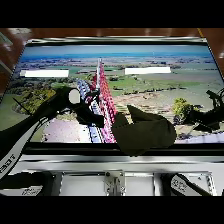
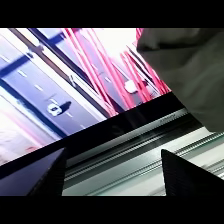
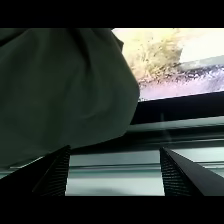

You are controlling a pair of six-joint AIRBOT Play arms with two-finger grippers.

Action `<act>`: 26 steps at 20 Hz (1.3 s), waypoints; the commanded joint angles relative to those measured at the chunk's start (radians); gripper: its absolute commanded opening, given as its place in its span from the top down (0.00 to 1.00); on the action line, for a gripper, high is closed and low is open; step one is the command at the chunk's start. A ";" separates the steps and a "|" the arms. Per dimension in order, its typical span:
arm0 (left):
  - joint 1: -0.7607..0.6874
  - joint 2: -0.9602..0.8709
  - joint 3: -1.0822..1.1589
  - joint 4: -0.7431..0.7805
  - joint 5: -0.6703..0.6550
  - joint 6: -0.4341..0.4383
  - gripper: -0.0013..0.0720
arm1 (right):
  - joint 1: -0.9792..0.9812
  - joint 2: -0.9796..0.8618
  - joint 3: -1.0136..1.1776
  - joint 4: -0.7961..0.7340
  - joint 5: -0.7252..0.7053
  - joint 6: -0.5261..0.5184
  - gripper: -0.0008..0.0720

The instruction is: Fold the shirts.

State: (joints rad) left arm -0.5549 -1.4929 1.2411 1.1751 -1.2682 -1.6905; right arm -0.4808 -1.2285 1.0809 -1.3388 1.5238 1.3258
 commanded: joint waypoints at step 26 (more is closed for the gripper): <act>-0.115 -0.111 -0.200 -0.625 0.513 0.220 0.93 | -0.028 -0.456 -0.033 0.259 -0.117 -0.154 0.90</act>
State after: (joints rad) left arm -0.6758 -1.6314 1.0344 0.5175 -0.7437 -1.5375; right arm -0.5095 -1.6543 1.0500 -1.1606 1.4216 1.1740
